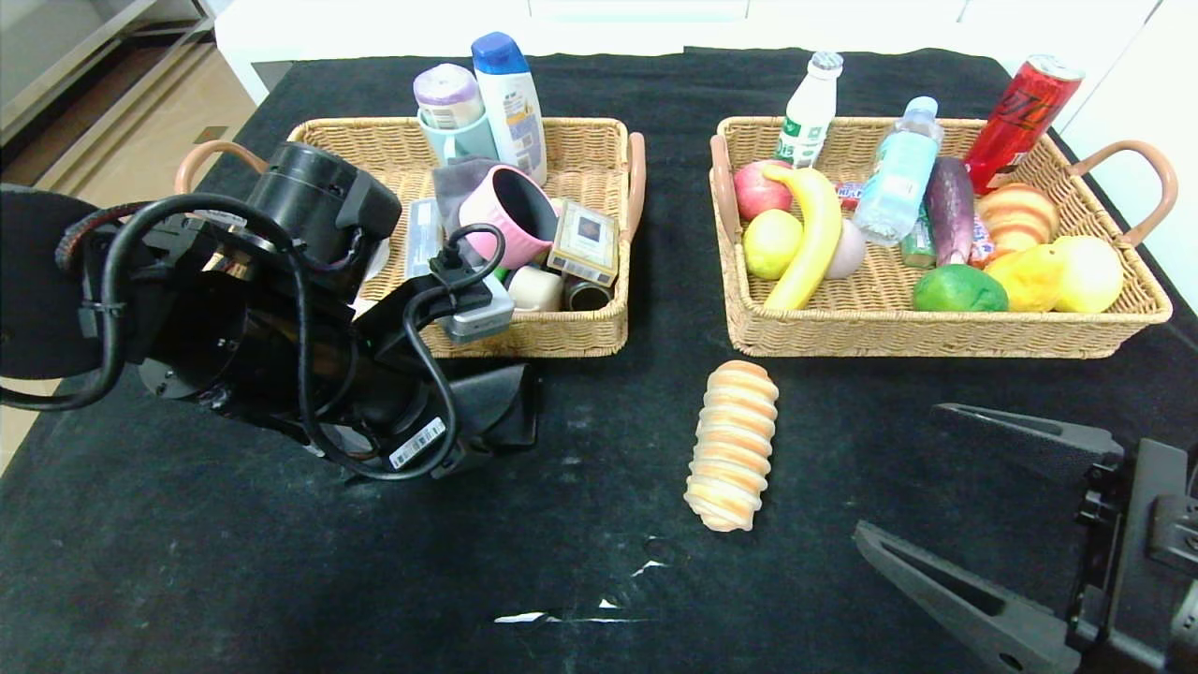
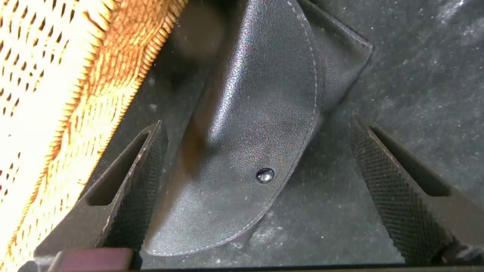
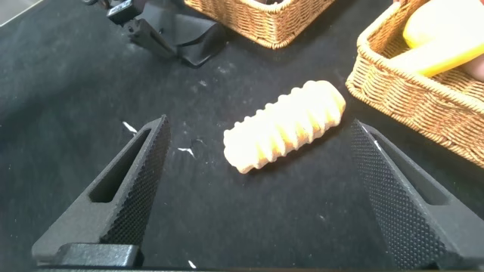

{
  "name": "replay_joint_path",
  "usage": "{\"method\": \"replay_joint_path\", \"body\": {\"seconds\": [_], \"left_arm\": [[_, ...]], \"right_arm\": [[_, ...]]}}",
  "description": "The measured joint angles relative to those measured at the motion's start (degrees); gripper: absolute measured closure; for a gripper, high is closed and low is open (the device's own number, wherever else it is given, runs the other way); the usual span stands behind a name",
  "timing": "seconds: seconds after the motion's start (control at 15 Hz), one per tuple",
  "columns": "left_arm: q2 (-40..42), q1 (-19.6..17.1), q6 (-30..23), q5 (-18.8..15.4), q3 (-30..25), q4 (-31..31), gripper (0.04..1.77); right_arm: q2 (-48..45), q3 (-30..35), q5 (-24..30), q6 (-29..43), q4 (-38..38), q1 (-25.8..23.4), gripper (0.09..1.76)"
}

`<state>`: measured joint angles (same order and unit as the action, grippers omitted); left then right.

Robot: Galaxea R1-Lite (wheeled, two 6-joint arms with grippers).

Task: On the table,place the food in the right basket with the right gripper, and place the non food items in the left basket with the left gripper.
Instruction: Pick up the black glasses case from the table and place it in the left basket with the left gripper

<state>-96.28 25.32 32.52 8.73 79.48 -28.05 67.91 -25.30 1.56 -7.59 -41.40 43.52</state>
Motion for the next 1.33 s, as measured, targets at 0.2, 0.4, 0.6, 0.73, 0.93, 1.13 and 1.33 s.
{"method": "replay_joint_path", "body": {"seconds": [0.2,0.4,0.6,0.73,0.93,1.13,1.33], "left_arm": [[-0.7,-0.1,-0.1,1.1,-0.1,0.8,0.09],[-1.1,-0.1,-0.1,1.5,-0.9,0.9,0.09],[-1.2,0.0,-0.2,1.6,-1.5,1.1,0.09],[-1.3,0.0,-0.2,1.6,-1.8,1.1,0.09],[-1.4,0.0,-0.1,1.6,-2.1,1.1,0.09],[-1.4,0.0,-0.1,1.6,-2.5,1.2,0.51],[-1.5,0.0,-0.1,1.6,-2.7,1.2,0.82]], "right_arm": [[0.0,0.1,0.0,0.0,0.0,0.3,0.14],[0.0,0.2,0.0,0.0,0.0,0.4,0.14],[0.0,0.2,0.0,0.0,0.0,0.6,0.14],[0.0,0.2,-0.2,0.0,0.0,0.7,0.14],[0.0,0.2,-1.0,-0.1,0.0,0.9,0.14],[0.0,0.2,-1.0,-0.1,-0.1,0.9,0.14],[0.0,0.3,-1.1,0.0,-0.1,1.2,0.14]]}}
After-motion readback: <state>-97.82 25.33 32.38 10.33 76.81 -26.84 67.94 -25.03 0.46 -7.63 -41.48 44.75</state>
